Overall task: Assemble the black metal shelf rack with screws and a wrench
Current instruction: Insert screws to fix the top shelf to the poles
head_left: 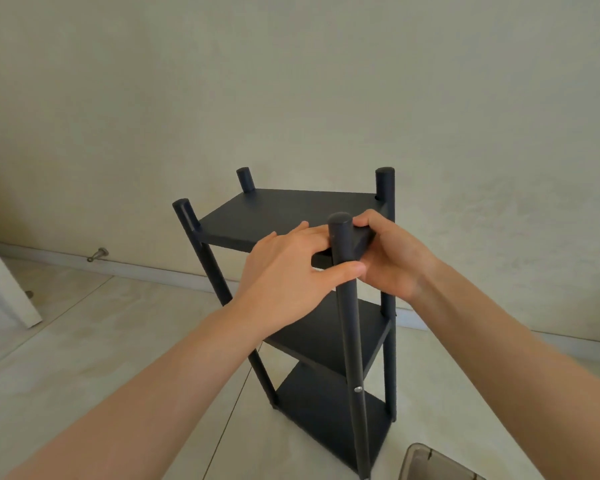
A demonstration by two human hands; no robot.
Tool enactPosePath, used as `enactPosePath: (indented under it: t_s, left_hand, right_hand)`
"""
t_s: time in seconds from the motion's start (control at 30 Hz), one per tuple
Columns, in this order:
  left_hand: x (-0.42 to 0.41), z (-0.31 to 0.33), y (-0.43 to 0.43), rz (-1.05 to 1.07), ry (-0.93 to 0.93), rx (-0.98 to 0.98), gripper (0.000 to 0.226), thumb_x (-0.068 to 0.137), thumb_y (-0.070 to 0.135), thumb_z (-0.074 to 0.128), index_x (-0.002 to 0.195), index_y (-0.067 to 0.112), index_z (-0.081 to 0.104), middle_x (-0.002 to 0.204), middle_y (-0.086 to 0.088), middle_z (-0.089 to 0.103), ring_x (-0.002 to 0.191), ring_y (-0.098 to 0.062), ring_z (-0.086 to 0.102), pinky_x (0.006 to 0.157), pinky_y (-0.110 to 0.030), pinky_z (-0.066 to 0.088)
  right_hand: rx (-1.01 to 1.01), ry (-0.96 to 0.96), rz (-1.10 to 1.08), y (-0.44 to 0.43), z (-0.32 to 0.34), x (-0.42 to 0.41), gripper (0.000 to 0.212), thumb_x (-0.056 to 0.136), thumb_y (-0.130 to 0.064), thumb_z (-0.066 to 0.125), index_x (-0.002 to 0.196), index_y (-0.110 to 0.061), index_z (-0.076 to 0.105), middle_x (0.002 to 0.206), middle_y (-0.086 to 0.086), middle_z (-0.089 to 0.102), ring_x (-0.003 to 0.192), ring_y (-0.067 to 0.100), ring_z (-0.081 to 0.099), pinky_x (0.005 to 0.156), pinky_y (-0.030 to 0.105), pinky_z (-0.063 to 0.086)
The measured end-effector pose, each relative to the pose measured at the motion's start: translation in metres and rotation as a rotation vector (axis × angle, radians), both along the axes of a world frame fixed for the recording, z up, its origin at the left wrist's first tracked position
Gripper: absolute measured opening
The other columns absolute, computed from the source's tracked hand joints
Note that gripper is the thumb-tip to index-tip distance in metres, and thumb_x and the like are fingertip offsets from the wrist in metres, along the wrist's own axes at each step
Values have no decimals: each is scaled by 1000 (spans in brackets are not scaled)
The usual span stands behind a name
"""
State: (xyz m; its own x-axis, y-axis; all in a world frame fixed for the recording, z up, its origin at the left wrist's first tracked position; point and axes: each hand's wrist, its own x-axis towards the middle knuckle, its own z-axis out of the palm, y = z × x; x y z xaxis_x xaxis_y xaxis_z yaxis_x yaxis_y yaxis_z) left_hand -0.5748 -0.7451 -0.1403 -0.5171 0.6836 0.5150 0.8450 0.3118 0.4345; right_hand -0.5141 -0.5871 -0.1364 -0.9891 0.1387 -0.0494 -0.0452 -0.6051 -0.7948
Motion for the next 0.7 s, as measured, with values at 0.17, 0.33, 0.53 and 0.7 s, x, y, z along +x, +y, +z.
enactPosePath:
  t_s: [0.17, 0.33, 0.53, 0.7]
  left_hand:
    - [-40, 8, -11, 152, -75, 25, 41, 83, 72, 58, 112, 46, 68, 95, 19, 68, 100, -10, 65, 77, -26, 47]
    - [-68, 14, -36, 241, -127, 84, 17, 84, 71, 59, 81, 54, 55, 67, 29, 52, 73, 1, 53, 63, -14, 29]
    - [-91, 15, -61, 306, -221, 147, 27, 86, 66, 60, 67, 49, 53, 66, 24, 59, 72, 1, 55, 65, -23, 34]
    - [-103, 2, -85, 362, -347, 280, 48, 86, 61, 66, 51, 33, 47, 45, 23, 50, 54, 1, 51, 59, -29, 31]
  right_hand:
    - [127, -99, -51, -18, 20, -62, 6, 93, -12, 49, 96, -7, 51, 71, 10, 72, 64, 22, 72, 54, 30, 57]
    - [323, -183, -42, -40, 32, -117, 7, 88, -11, 54, 81, -11, 52, 71, 7, 64, 58, 19, 66, 54, 28, 56]
    - [485, -235, -29, -73, 41, -161, 15, 87, -11, 51, 72, -13, 47, 69, 4, 53, 52, 15, 56, 52, 23, 52]
    - [589, -320, 36, -104, 43, -185, 8, 87, -8, 52, 81, -11, 49, 66, 5, 58, 50, 15, 59, 49, 23, 52]
